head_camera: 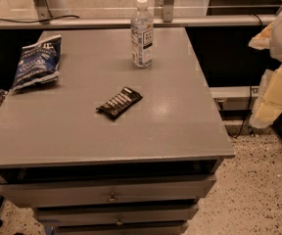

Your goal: Move blue plastic bottle near blue chip bag

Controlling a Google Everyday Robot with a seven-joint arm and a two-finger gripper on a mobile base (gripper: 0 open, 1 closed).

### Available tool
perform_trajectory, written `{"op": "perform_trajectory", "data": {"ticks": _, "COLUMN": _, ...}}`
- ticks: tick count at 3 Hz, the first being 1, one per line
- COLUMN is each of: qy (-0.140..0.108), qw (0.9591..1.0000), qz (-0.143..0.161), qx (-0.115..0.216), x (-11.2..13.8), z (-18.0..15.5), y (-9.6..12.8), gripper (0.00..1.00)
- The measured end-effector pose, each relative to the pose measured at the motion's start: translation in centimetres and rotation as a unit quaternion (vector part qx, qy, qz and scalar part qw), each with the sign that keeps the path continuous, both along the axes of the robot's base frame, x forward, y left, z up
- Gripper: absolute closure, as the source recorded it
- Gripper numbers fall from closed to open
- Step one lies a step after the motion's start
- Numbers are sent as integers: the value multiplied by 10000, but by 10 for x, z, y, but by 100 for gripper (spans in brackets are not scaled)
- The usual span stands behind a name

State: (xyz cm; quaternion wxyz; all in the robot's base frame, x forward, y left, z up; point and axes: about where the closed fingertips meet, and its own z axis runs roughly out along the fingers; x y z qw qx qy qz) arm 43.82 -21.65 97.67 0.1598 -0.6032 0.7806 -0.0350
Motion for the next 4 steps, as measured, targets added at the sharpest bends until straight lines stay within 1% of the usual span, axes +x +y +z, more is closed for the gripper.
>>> {"op": "perform_trajectory", "data": {"ticks": 1, "qy": -1, "qw": 10000, "qz": 0, "qx": 0, "x": 0, "z": 0, "y": 0, "gripper": 0}}
{"op": "perform_trajectory", "data": {"ticks": 2, "qy": -242, "qw": 9983, "qz": -158, "qx": 515, "x": 26, "z": -2, "y": -3, "gripper": 0}}
{"op": "perform_trajectory", "data": {"ticks": 3, "qy": -320, "qw": 9921, "qz": -225, "qx": 1190, "x": 61, "z": -14, "y": 5, "gripper": 0}}
{"op": "perform_trajectory", "data": {"ticks": 4, "qy": -378, "qw": 9803, "qz": -108, "qx": 1938, "x": 105, "z": -34, "y": 39, "gripper": 0}}
